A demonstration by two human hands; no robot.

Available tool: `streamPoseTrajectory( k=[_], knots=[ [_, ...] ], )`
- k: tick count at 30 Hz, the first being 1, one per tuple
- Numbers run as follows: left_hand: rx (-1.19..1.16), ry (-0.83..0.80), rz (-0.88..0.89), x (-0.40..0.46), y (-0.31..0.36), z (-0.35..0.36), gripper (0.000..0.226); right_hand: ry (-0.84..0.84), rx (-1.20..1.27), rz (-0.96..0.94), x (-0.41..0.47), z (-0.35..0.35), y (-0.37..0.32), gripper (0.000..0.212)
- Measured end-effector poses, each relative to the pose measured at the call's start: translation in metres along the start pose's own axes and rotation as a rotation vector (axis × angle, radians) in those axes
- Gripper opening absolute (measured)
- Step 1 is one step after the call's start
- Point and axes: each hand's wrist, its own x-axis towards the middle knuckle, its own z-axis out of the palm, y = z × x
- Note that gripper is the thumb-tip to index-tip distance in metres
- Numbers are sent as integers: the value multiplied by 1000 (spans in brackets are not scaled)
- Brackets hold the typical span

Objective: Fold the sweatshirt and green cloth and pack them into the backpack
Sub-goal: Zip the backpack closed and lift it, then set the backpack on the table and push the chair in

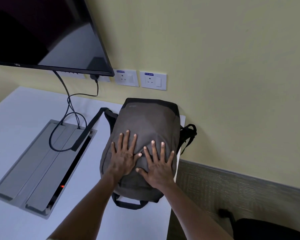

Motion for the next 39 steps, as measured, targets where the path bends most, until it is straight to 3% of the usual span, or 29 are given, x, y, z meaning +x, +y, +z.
streamPoseTrajectory(
  k=[5,11,15,20,30,39],
  knots=[
    [-1,-119,27,-14,1,-31,86,-87,-2,-19,3,-14,-3,92],
    [-309,79,-119,-93,2,-21,79,37,25,-56,-27,-27,-14,92],
    [-423,105,-208,-150,0,-16,84,122,6,-91,-69,-21,-30,91],
    [-413,165,-238,-214,-10,-19,71,196,6,-125,-119,-19,-55,86],
    [-411,305,-251,-348,-28,-45,98,329,0,-144,-222,-43,-116,68],
    [-392,365,-207,-434,-34,-57,94,427,-2,-155,-297,-59,-153,68]
  ],
)
